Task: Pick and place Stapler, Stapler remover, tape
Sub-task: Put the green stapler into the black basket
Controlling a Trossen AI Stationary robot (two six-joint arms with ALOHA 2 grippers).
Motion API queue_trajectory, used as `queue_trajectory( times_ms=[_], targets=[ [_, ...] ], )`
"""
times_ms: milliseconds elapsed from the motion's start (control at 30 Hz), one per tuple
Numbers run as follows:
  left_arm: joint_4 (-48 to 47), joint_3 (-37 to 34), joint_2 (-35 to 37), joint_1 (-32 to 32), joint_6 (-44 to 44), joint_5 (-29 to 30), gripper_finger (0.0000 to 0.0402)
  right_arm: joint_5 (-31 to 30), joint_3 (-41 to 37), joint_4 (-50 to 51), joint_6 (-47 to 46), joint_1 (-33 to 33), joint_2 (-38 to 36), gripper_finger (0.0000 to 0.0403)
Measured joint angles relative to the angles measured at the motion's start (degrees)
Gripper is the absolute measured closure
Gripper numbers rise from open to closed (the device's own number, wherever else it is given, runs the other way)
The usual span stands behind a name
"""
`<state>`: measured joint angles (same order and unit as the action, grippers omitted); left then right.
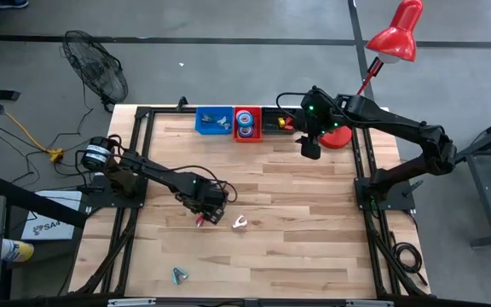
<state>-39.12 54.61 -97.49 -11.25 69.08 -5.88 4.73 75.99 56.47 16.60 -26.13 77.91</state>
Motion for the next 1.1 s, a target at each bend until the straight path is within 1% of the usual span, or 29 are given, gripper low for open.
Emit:
queue_trajectory(
  times_ms=[200,467,800,1100],
  targets=[
    [0.19,-0.07,-0.07,0.00,1.70,0.36,0.0209,-0.02,0.00,0.07,-0.02,0.00,0.00,0.0213],
    [-0.07,-0.09,-0.11,0.00,1.70,0.34,0.0225,-0.07,0.00,0.29,-0.02,0.00,0.00,0.0213],
    [-0.71,-0.09,-0.16,0.00,1.38,0.34,0.0262,-0.07,0.00,0.28,-0.02,0.00,0.00,0.0213],
    [-0.63,-0.07,-0.18,0.00,0.13,0.38,0.0282,-0.07,0.00,0.28,-0.02,0.00,0.01,0.0213]
  ],
)
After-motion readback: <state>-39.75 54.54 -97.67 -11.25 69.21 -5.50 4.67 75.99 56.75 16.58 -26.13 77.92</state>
